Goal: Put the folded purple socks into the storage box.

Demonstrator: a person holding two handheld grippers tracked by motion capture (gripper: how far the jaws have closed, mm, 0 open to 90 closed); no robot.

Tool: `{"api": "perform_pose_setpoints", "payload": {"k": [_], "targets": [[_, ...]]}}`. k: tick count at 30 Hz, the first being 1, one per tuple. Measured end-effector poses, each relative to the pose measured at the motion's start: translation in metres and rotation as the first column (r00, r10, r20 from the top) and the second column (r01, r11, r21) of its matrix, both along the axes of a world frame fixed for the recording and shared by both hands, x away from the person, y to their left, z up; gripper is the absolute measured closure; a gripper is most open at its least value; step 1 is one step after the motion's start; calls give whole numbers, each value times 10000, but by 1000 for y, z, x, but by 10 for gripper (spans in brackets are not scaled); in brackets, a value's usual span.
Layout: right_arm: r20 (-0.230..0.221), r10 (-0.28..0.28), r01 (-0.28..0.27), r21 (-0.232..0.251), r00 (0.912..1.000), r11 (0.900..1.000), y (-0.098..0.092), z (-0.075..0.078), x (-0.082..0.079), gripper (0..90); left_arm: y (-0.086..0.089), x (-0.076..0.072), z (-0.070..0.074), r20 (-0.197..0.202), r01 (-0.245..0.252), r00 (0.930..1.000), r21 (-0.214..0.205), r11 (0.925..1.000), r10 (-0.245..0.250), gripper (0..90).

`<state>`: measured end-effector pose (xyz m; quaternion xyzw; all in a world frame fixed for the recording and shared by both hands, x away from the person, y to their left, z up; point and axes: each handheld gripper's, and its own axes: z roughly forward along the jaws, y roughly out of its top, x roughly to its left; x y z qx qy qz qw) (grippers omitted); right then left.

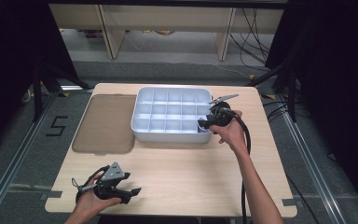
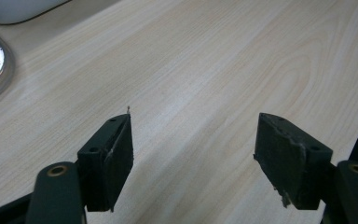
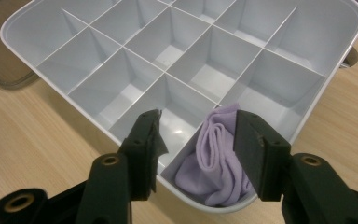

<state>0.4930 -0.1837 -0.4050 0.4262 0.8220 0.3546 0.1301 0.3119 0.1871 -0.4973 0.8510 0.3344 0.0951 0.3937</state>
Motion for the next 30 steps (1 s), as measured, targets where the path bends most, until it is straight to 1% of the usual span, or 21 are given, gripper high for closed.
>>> {"api": "perform_pose_setpoints", "payload": {"k": [2,4,6,8,9,12,13,14,15,16,18,19,20,22,23,24,25,26,27,28,30], "targets": [[-296,-268,273,166,9992,9995,2,3,-4,491,0,0,0,127,10,9999,73,10000,-11,257],[-144,-195,198,252,9997,9995,3,5,-5,469,-1,0,0,194,16,9998,105,9999,-18,254],[229,39,-43,156,9997,9999,4,5,-6,449,0,0,0,259,80,9996,234,9997,-87,249],[164,37,-40,220,9999,9997,6,7,-9,431,0,1,0,331,204,9992,296,9994,-214,249],[503,93,-109,306,9987,9995,7,5,-9,419,0,1,0,342,236,9991,335,9992,-248,248],[311,89,-102,399,9995,9992,8,7,-14,383,-1,1,-1,305,54,9995,342,9994,-64,232],[585,333,-355,363,9977,9987,8,7,-15,371,-1,1,-1,311,51,9995,337,9994,-61,231],[312,127,-139,374,9994,9992,8,8,-17,365,0,2,0,445,173,9988,436,9989,-192,231],[183,147,-155,461,9997,9988,8,8,-19,356,-1,1,-1,404,150,9991,276,9995,-161,230],[178,100,-111,624,9998,9980,9,8,-22,334,0,2,0,436,177,9989,391,9991,-194,229],[310,43,-61,567,9995,9984,10,7,-23,323,-1,1,-1,348,13,9994,207,9998,-20,228],[361,198,-215,470,9992,9987,10,6,-27,317,1,2,-1,419,80,9991,351,9993,-95,227],[276,57,-77,711,9996,9974,13,5,-29,314,0,2,-1,390,-7,9992,256,9997,-3,227],[448,332,-361,654,9984,9972,11,5,-30,314,1,3,-1,394,108,9992,263,9996,-119,226],[359,284,-306,637,9990,9975,11,6,-32,314,1,3,-1,407,52,9992,247,9997,-62,225],[585,363,-404,698,9976,9967,12,4,-32,313,1,3,-1,406,87,9991,224,9997,-96,225],[496,407,-440,687,9979,9967,12,5,-33,312,1,3,-1,439,36,9990,184,9998,-44,225],[659,438,-480,641,9969,9968,12,4,-34,312,2,3,-1,361,23,9993,179,9998,-29,225],[588,291,-339,824,9978,9960,13,3,-37,312,1,2,-1,326,-88,9994,54,9999,87,225],[526,378,-418,762,9979,9962,14,2,-38,311,1,2,-1,361,-123,9993,-21,9999,124,224],[803,430,-485,684,9958,9965,14,1,-40,309,2,3,1,521,49,9986,182,9998,-59,224]]}}
